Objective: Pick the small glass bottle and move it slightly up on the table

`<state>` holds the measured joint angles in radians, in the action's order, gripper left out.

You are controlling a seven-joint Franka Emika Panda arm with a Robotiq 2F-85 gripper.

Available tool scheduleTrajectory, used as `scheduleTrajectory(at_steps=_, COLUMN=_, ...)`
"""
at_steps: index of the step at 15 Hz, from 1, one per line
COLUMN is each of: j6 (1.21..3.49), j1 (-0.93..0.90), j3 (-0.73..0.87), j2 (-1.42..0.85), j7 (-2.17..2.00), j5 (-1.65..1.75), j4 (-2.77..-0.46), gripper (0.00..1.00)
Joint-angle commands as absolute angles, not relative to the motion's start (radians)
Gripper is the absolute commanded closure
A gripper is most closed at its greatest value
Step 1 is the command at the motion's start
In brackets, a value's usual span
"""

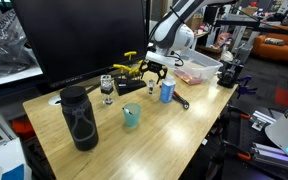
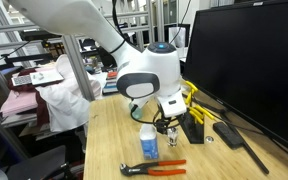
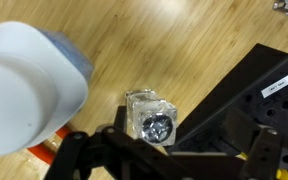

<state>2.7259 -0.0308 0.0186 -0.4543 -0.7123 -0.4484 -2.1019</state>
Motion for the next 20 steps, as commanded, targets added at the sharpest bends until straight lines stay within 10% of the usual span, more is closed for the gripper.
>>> scheduleTrajectory(at_steps=1, j6=2.769, j1=-0.069, j3=0.053, j2=-0.353, j7=-0.730, j5=-0.386, j4=-2.205, gripper=0.00)
scheduleTrajectory(at_steps=20, j6=2.902, j1=-0.125, j3=0.090, j2=-0.270, j7=-0.728, j5=-0.154, j4=-2.317, gripper=0.00)
